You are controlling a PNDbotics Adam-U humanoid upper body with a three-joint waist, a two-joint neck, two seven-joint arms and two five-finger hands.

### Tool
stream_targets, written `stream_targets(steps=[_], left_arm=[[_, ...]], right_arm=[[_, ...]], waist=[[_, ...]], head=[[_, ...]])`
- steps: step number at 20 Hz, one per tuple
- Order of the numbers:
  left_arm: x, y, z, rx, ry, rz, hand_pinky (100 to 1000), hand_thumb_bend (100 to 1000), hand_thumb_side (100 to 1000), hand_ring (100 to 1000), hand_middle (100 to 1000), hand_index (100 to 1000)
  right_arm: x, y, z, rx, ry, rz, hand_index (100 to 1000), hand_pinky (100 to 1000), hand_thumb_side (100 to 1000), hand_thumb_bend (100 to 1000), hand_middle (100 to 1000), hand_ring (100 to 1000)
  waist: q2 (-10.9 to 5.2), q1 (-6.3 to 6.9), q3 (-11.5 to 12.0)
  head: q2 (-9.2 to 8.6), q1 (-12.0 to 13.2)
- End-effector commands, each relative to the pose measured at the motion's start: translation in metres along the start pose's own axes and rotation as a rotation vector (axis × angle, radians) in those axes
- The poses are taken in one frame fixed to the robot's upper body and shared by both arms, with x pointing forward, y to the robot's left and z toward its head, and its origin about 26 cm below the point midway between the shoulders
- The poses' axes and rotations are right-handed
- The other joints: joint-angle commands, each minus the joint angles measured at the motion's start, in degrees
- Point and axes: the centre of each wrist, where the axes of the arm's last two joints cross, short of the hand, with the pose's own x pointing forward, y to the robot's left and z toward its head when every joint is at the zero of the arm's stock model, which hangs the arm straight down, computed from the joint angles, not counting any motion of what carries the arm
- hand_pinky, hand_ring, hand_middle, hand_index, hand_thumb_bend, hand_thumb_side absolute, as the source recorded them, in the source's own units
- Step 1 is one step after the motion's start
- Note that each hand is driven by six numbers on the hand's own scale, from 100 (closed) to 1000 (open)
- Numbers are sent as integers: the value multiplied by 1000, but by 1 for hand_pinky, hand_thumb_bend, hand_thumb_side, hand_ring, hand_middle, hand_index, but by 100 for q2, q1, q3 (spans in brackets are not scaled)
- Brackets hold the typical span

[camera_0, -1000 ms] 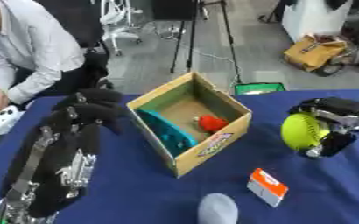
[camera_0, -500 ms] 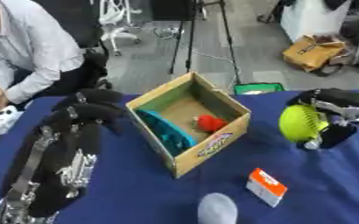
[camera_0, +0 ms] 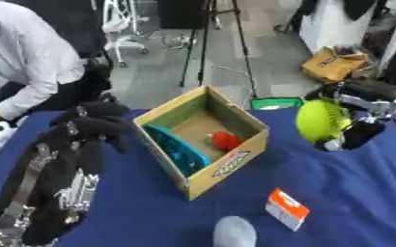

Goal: Pick up objects on the table and place them in the box.

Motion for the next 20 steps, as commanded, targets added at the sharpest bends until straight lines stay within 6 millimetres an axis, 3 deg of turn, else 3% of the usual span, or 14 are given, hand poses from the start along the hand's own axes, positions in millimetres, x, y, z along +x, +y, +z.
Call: stream_targets(steps=[1, 11, 20], left_arm=[[4, 2, -3, -9, -17, -4, 522, 100, 539, 699, 750, 721], [4, 1, -4, -20, -18, 5, 522, 100, 542, 700, 750, 721], [6, 0, -11, -29, -48, 7, 521, 100, 541, 701, 751, 721]], right_arm=[[1, -28, 8, -56, -2, 30, 503, 419, 291, 143, 401, 375], [34, -61, -4, -130, -65, 35, 500, 418, 309, 144, 394, 373], [45, -77, -20, -169, -81, 16, 495, 428, 297, 162, 385, 364]], waist=[[-157, -43, 16], [-182, -187, 215], [-32, -264, 592]], head=[[-68, -37], [-193, -177], [-389, -313]])
